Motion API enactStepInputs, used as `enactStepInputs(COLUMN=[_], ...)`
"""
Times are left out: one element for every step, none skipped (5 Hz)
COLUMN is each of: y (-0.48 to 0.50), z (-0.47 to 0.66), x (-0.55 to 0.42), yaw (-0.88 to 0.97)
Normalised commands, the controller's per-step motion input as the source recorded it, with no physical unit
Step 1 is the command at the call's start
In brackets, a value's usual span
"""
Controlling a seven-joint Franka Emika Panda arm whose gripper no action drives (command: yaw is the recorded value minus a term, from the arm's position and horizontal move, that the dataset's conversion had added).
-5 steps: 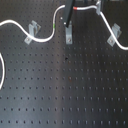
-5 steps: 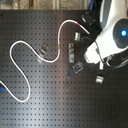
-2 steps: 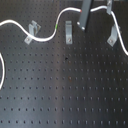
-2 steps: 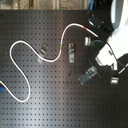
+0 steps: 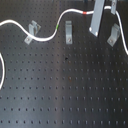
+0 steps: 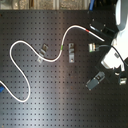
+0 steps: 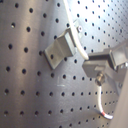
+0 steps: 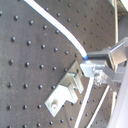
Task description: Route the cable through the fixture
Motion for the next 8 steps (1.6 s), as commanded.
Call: enactStepInputs(y=[0.143, 0.152, 0.155, 0.176, 0.178, 0.159, 0.119, 0.086], z=[0.18, 0.2, 0.16, 0.18, 0.19, 0.26, 0.41, 0.43], x=[0.025, 0.042, -0.027, -0.172, -0.199, -0.219, -0.224, -0.247], yaw=[-0.25, -0.27, -0.21, -0.1, -0.05, -0.04, -0.07, 0.0])
